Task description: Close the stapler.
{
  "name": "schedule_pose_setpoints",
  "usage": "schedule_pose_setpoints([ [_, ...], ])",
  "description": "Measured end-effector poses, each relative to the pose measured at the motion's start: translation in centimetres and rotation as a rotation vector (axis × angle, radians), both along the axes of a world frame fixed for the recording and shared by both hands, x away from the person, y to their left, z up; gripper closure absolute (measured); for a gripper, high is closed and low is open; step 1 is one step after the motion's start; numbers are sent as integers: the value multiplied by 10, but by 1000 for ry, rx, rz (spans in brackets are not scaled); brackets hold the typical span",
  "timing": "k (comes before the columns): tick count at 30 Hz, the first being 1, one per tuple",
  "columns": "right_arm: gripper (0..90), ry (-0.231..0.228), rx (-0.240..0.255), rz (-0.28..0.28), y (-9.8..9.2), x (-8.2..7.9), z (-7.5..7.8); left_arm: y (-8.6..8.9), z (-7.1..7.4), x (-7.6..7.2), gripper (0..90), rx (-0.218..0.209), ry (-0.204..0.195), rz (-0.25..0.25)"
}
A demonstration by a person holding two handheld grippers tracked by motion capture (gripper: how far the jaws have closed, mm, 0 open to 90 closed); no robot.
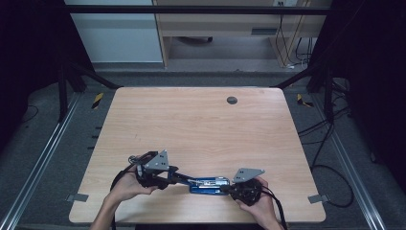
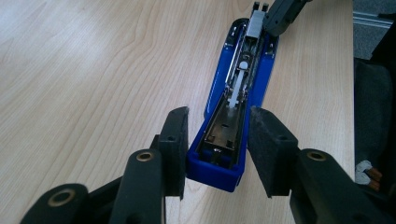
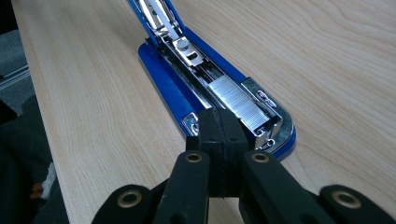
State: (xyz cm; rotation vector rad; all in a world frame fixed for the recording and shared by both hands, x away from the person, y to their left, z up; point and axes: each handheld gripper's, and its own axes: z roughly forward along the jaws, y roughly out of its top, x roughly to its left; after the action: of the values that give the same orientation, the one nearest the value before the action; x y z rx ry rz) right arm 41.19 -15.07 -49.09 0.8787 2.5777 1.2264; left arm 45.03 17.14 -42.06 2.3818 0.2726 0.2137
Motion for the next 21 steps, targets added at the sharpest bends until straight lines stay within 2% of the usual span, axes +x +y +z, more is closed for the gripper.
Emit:
schedule_pose_setpoints([
  [21, 900, -3, 8, 11, 2, 1, 3, -3, 4, 0, 599, -24, 0, -5],
])
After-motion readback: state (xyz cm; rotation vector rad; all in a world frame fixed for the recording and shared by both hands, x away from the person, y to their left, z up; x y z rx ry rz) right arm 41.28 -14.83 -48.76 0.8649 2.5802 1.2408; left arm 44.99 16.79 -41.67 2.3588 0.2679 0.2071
